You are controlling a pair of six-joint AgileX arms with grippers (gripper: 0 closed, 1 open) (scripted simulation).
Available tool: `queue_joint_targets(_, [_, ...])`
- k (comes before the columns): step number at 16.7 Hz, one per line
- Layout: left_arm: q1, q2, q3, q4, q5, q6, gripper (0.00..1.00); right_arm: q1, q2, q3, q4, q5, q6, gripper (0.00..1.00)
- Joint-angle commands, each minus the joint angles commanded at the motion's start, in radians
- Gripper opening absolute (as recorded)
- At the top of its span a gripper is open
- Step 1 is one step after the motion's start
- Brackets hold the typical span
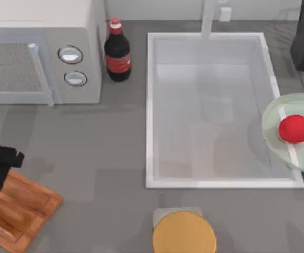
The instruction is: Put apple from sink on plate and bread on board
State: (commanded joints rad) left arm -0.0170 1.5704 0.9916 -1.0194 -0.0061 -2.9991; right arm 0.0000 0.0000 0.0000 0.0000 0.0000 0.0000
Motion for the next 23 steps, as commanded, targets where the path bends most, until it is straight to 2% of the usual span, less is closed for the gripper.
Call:
queue_joint_targets(2, [-0.007, -0.009, -0.002, 0.003, -0.003, -0.093, 0.0, 0.0, 0.0, 0.0, 0.0, 0.0, 0.0, 1.0])
queue_joint_targets(5, [-0.012, -0.015, -0.003, 0.004, -0.005, -0.151, 0.0, 0.0, 0.0, 0.0, 0.0, 0.0, 0.0, 1.0])
queue_joint_targets(12, [-0.007, -0.009, -0.005, 0.011, -0.004, -0.148, 0.0, 0.0, 0.0, 0.0, 0.0, 0.0, 0.0, 1.0])
queue_joint_targets(23, [-0.01, 0.056, -0.117, 0.195, -0.005, -0.147, 0.0, 0.0, 0.0, 0.0, 0.0, 0.0, 0.0, 1.0])
